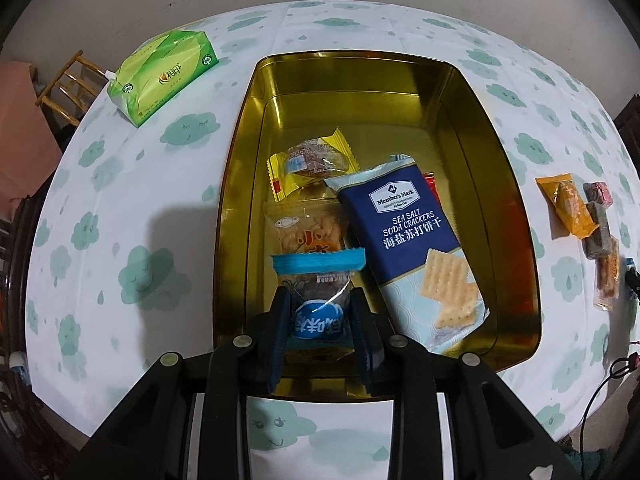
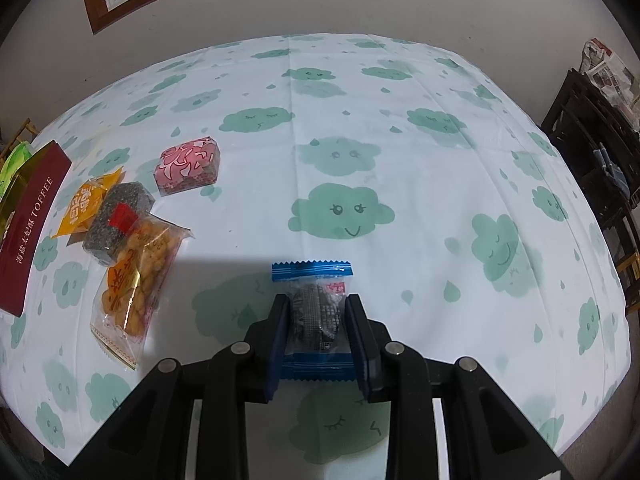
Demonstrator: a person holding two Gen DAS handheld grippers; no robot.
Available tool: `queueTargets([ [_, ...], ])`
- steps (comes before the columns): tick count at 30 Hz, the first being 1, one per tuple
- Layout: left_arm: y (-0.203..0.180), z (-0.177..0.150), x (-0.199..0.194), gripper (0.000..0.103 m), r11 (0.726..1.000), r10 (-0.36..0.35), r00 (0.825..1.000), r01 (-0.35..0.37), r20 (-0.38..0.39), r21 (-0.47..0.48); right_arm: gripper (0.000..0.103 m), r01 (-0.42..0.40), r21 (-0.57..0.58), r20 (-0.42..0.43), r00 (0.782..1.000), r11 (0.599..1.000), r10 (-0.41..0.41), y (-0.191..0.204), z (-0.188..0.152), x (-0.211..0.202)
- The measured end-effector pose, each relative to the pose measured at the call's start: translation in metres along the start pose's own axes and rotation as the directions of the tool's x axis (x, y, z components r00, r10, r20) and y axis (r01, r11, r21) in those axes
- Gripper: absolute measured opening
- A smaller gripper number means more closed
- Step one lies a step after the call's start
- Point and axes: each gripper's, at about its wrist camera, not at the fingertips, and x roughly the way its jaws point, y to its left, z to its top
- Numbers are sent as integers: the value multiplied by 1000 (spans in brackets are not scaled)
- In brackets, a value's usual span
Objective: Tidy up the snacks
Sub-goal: 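Carry the biscuit packet over the tin with the left tool, then lower the biscuit packet into the tin and open the left tool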
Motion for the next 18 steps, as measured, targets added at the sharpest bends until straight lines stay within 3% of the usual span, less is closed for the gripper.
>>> queueTargets([
  [5,-2,0,0,31,1000,2,1000,-2,3,7,28,5,12,4,1000,1000,-5,-1,0,0],
  [9,-2,-1,-1,44,1000,2,1000,-2,10,-4,28,6,27,6,1000,1000,-6,0,-1,-1],
  [18,-9,-4,-10,63,1000,25,997,-25,68,9,25,-1,65,11,1000,998,0,-2,2,-6],
])
